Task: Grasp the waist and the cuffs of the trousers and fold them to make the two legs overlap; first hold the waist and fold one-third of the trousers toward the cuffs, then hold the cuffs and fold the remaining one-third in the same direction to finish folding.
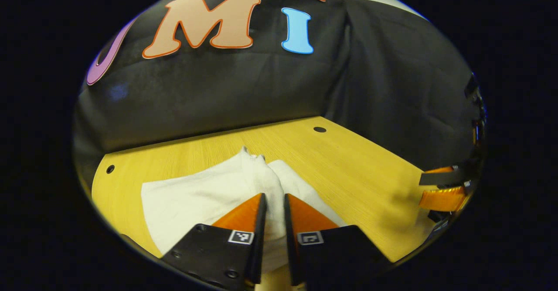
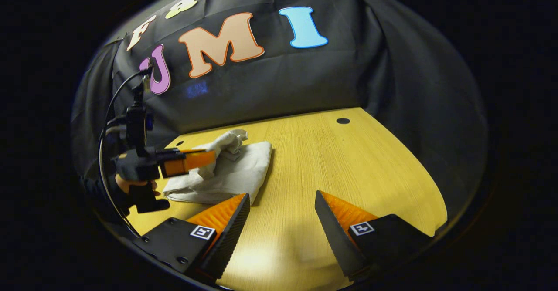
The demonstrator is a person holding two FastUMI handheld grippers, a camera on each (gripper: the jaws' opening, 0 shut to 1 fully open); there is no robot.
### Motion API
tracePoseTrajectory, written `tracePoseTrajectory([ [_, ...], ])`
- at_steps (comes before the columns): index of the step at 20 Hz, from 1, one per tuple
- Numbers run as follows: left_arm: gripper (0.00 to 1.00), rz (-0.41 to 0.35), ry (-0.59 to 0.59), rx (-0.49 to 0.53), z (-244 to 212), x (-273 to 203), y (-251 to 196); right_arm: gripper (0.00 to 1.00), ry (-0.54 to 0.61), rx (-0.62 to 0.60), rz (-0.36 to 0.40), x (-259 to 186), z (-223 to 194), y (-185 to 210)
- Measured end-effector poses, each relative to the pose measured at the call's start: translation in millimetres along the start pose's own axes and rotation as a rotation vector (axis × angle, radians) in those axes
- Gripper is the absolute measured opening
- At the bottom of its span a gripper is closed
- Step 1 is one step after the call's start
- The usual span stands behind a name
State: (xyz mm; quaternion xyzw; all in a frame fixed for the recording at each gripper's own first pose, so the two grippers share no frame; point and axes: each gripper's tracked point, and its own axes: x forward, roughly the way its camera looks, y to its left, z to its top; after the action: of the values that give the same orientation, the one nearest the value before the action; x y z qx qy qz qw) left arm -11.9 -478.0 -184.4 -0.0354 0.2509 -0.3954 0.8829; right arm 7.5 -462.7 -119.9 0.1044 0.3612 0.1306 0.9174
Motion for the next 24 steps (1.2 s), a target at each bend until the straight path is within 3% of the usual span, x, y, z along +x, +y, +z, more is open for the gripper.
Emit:
tracePoseTrajectory([
  [1, 0.36, 0.004, -0.004, 0.005, 1, -3, -3, 0.96, -0.010, -0.007, 0.011, 1, 7, 3],
  [4, 0.94, 0.060, -0.043, 0.026, 11, -29, 6, 0.97, -0.060, -0.026, 0.052, 1, 40, 21],
  [11, 0.96, 0.324, -0.221, 0.005, 71, -137, 100, 0.96, -0.286, -0.026, 0.088, -11, 134, 83],
  [19, 0.96, 0.600, -0.371, 0.011, 116, -255, 198, 0.96, -0.546, -0.068, 0.009, -43, 213, 134],
  [21, 0.96, 0.645, -0.400, 0.024, 120, -275, 213, 0.96, -0.573, -0.071, -0.006, -46, 219, 141],
  [22, 0.95, 0.656, -0.404, 0.025, 118, -282, 216, 0.91, -0.572, -0.071, -0.008, -46, 219, 145],
  [24, 0.96, 0.666, -0.413, 0.022, 119, -290, 224, 0.96, -0.570, -0.066, -0.012, -47, 219, 150],
])
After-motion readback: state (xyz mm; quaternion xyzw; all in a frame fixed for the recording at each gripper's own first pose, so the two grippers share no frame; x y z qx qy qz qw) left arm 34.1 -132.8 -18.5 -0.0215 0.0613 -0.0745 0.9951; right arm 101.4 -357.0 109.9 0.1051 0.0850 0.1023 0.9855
